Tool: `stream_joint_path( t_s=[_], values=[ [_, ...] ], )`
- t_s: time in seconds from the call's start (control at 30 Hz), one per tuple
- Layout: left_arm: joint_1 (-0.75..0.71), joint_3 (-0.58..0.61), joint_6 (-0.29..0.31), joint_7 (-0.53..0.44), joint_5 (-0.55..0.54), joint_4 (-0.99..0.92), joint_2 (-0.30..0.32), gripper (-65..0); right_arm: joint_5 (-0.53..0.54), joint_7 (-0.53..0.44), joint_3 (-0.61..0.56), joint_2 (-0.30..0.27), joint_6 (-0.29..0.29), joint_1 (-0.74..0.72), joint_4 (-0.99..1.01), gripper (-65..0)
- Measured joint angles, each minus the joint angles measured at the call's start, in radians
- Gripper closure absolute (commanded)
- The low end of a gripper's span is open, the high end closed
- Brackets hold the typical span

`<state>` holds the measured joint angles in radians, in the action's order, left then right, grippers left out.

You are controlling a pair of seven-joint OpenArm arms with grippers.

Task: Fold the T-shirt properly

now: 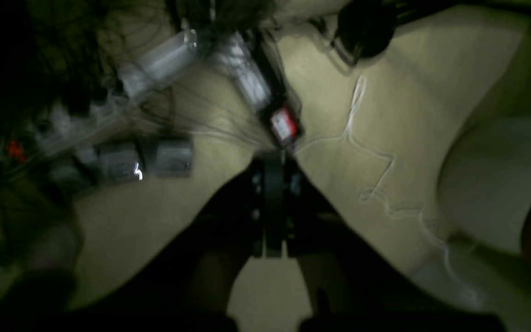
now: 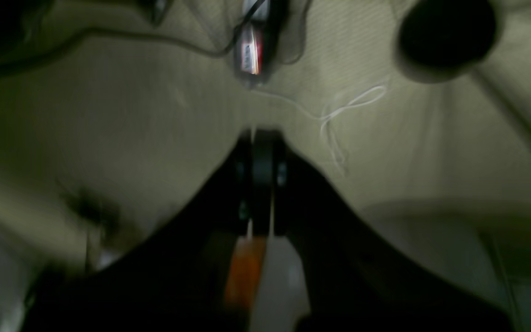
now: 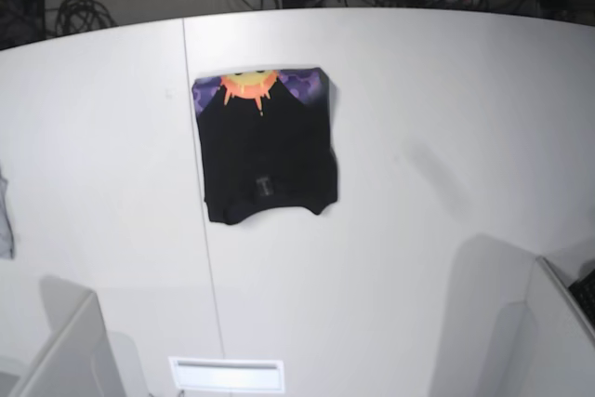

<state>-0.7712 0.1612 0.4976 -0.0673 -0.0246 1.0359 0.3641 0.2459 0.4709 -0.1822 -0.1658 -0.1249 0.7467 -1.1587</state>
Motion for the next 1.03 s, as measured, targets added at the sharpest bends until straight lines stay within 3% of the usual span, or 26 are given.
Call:
stream_joint_path(
  t_s=[0.17,0.23,0.37,0.47,0.7,1.03],
  values=[
    [0.279,0.139,-0.095,-0.031,-0.007,-0.447,-0.081,0.0,0.015,-0.291,-0.207,0.013,-0.005,-0.21,0.441,0.0],
    [0.387,0.183,-0.106,-0.14,-0.011,-0.649,-0.128,0.0,0.012,-0.412,-0.266,0.049,-0.003,-0.303,0.655,0.0],
    [0.575,0.223,-0.135,-0.33,-0.021,-1.01,-0.233,0.0,0.011,-0.715,-0.287,0.116,-0.009,-0.467,1.01,0.0],
    [0.624,0.229,-0.151,-0.349,-0.01,-1.035,-0.274,0.0,0.013,-0.863,-0.286,0.117,-0.005,-0.54,1.102,0.0],
    [0.635,0.246,-0.156,-0.295,-0.014,-0.958,-0.243,0.0,0.014,-0.879,-0.275,0.11,-0.005,-0.562,1.073,0.0],
    [0.63,0.238,-0.155,-0.288,-0.027,-0.946,-0.218,0.0,0.012,-0.879,-0.066,0.114,-0.004,-0.541,1.069,0.0]
  ],
)
